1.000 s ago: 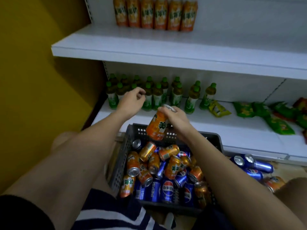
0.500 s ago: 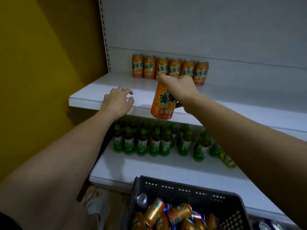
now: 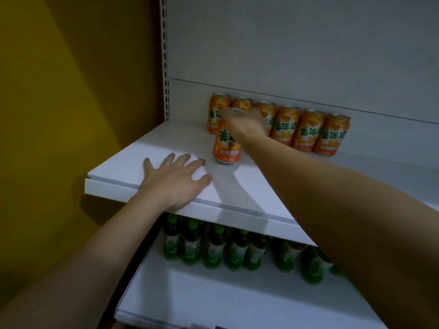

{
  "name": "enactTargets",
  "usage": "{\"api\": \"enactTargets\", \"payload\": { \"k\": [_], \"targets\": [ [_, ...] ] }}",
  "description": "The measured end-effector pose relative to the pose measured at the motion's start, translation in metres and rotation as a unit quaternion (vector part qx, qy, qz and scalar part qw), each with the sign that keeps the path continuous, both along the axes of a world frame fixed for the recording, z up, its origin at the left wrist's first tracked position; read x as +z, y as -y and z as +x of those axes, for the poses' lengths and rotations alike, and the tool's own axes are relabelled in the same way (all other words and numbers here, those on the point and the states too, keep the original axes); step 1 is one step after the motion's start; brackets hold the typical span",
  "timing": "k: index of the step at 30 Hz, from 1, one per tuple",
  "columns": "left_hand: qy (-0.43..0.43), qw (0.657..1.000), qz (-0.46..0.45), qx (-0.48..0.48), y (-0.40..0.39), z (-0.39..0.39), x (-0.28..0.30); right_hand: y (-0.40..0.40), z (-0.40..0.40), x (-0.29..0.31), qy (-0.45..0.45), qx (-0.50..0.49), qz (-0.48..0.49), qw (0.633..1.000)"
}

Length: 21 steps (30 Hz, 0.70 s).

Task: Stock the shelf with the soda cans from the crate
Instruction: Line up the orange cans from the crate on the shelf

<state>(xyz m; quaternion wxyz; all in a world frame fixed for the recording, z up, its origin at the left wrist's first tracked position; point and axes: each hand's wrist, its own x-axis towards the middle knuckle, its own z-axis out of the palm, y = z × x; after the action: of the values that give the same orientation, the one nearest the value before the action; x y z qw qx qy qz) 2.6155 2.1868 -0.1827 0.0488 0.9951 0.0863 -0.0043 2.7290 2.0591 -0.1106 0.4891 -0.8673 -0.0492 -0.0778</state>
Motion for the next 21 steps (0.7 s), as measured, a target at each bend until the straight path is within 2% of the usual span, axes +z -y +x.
{"api": "enactTargets", "payload": {
  "k": [9,17,21],
  "targets": [
    [0.022,1.000,0.006,-0.004,0.003,0.001,-0.001,-0.065,0.073,-0.009,0.040,-0.048,-0.021,0.998],
    [0.046,0.998,0.029,-0.018,0.004,-0.002,-0.005,-0.082,0.093,-0.018,0.066,-0.107,-0.050,0.991],
    [0.051,0.998,0.026,-0.017,0.003,-0.003,-0.004,-0.077,0.089,-0.016,0.028,-0.103,-0.013,0.994]
  ]
}}
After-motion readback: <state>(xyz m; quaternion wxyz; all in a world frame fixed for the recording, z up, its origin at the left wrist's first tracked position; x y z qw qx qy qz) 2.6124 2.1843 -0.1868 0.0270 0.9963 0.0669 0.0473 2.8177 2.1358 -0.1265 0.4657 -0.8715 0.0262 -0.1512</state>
